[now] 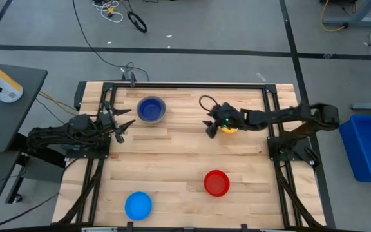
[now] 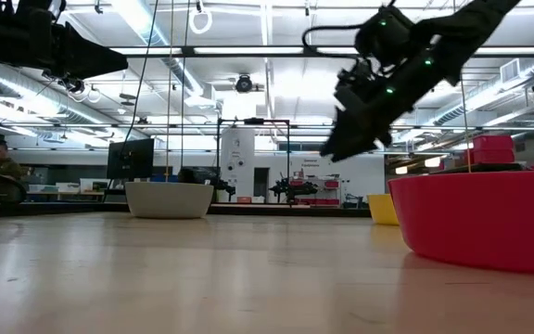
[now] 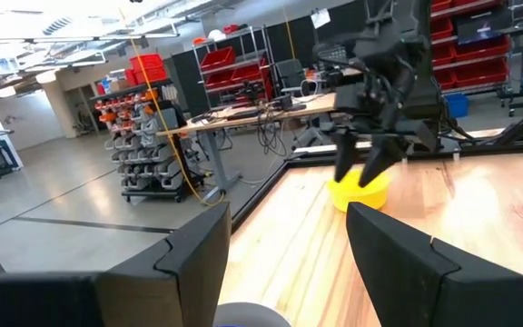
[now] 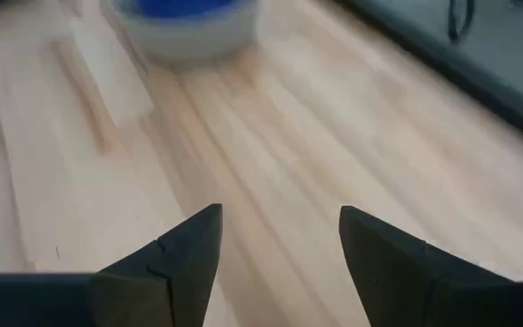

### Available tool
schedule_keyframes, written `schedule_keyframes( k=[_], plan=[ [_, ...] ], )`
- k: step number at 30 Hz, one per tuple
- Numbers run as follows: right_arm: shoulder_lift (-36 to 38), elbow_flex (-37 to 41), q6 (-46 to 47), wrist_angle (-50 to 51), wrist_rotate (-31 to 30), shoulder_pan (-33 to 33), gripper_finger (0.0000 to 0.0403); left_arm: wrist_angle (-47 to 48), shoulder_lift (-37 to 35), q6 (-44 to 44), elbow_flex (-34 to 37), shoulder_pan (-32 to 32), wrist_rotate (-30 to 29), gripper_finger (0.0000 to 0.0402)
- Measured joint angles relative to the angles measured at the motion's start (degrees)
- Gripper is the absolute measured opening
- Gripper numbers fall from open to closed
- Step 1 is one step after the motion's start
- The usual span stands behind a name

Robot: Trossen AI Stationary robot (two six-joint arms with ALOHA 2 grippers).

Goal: Nest bowls inside each other
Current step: Stack the yellow bowl on the blue bowl

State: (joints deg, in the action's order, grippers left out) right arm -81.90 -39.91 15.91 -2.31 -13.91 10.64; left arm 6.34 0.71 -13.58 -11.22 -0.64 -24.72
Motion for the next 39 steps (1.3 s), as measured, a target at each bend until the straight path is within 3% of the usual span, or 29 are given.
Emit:
schedule_keyframes(
  k=[7,15,29,39],
  plan=[
    [6.8,2.2,5.5,10.6,-4.7,-3.1,0.0238,0.0,0.0,0.1,0.0,0.0,0.0,0.0228],
    [11.5,6.2,10.9,15.0,-7.4,-4.3,0.0241,0.0,0.0,0.1,0.0,0.0,0.1,0.0228],
    [11.6,9.7,13.9,13.9,-5.0,-4.3,0.0241,0.0,0.0,0.1,0.0,0.0,0.2,0.0228],
    [7.4,9.7,14.9,12.3,-5.0,-4.2,0.0245,0.0,0.0,0.1,0.0,0.0,0.2,0.0228]
  ],
)
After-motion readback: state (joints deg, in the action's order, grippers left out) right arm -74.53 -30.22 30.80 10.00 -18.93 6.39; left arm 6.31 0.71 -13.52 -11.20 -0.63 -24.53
